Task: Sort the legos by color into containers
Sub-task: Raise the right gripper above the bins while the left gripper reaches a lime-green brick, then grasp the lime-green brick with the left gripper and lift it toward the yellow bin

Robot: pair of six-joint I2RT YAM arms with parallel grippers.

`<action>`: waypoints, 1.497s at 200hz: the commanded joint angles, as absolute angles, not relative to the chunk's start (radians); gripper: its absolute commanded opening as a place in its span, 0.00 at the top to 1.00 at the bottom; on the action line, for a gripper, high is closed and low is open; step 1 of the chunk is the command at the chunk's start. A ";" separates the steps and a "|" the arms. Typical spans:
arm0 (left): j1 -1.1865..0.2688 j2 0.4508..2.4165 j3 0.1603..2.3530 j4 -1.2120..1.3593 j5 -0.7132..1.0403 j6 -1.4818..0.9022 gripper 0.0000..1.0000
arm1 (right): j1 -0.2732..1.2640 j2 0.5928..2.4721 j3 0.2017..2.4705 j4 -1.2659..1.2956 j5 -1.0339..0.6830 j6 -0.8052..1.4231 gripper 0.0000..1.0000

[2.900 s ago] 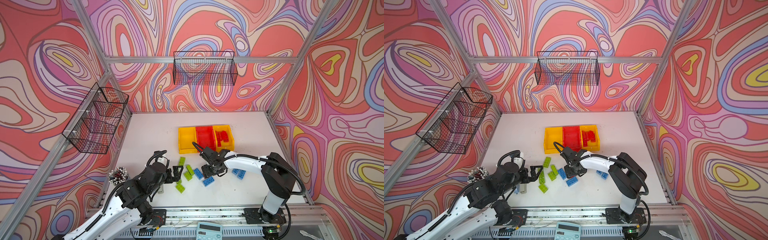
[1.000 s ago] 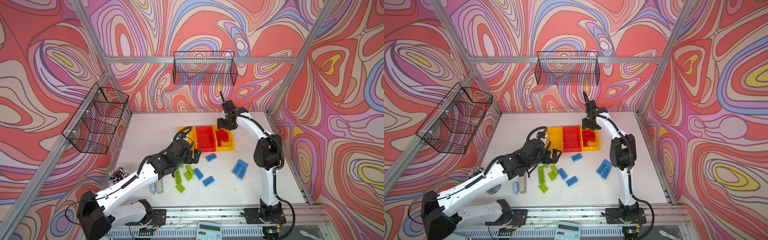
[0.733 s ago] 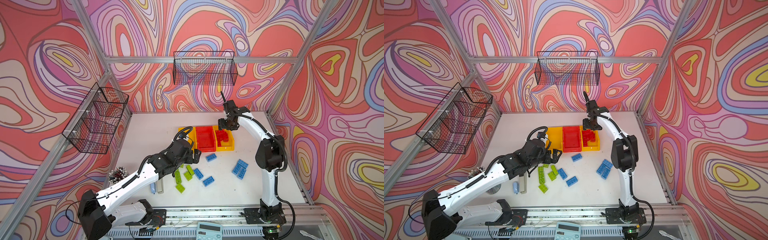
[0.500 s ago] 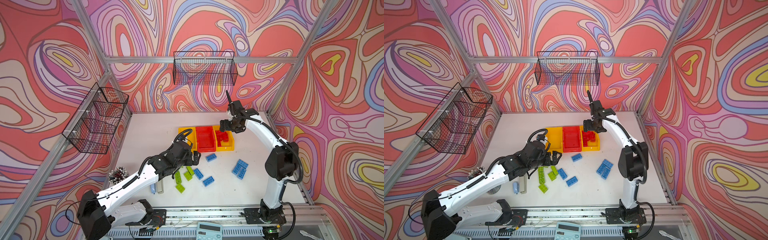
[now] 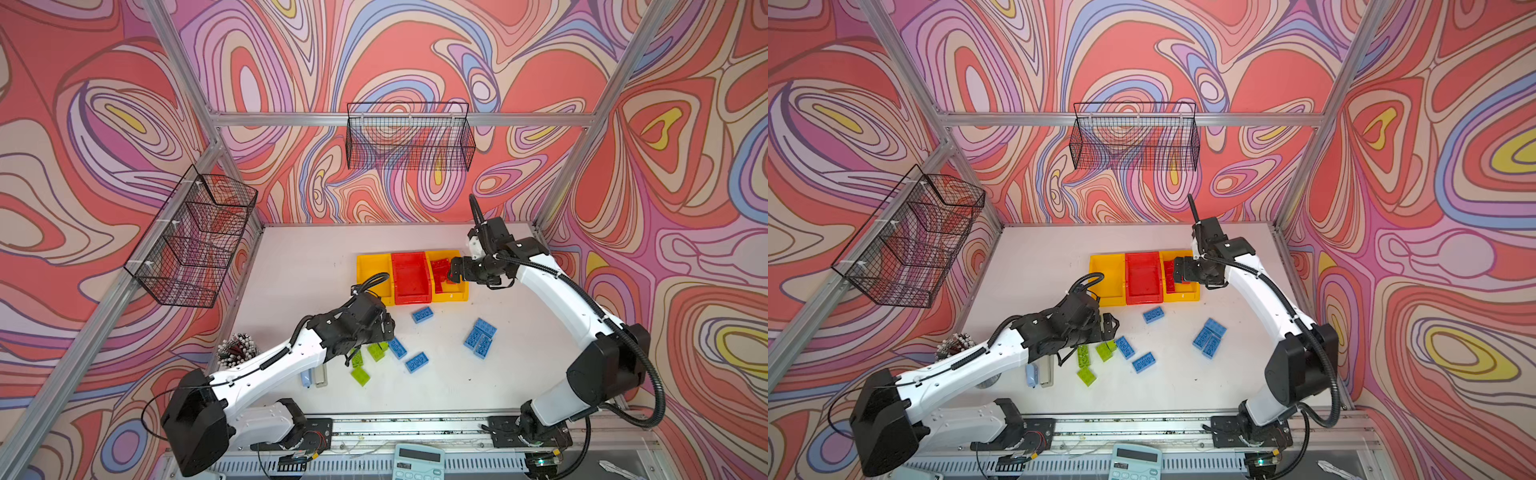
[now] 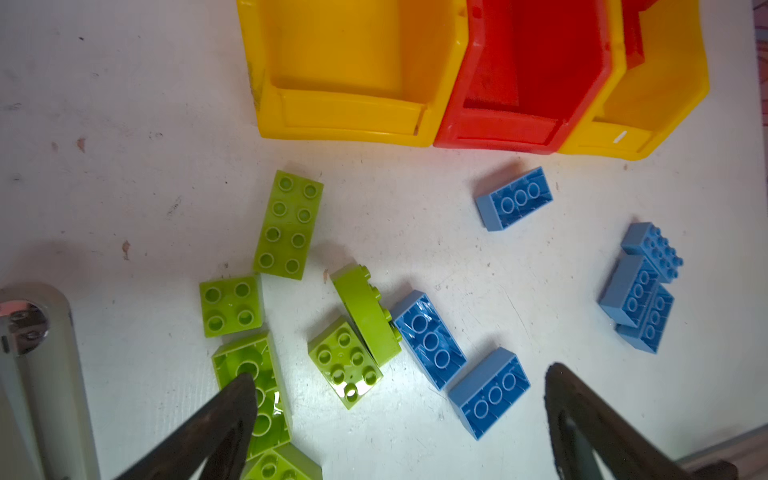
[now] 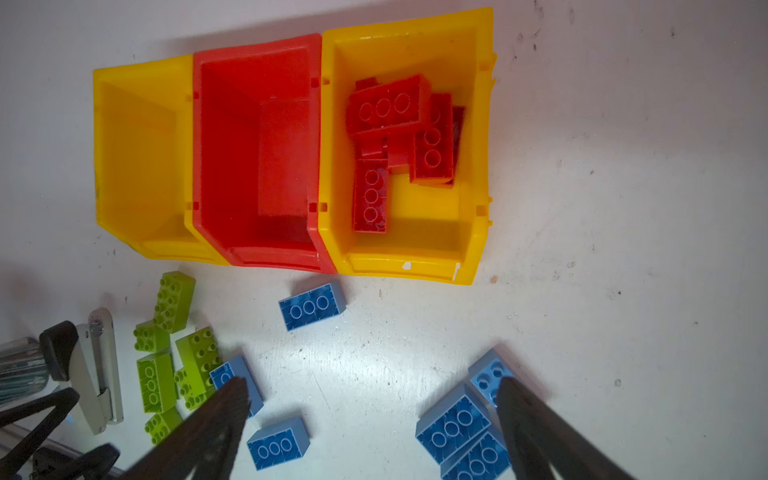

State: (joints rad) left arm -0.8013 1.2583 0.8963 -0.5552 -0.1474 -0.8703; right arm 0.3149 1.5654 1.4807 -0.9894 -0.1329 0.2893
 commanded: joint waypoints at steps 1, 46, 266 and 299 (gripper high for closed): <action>-0.774 1.346 0.987 -0.674 -0.169 -0.838 0.00 | 0.321 1.505 1.438 -1.003 -0.175 0.297 0.02; -0.729 1.450 1.028 -0.682 -0.129 -0.781 0.00 | 0.320 1.438 1.362 -1.007 -0.193 0.287 0.02; -0.534 1.769 1.116 -0.580 0.008 -0.562 0.37 | 0.320 1.315 1.301 -1.040 -0.120 0.346 0.02; -0.531 1.799 1.111 -0.579 0.027 -0.561 0.49 | 0.321 1.319 1.298 -1.038 -0.120 0.357 0.02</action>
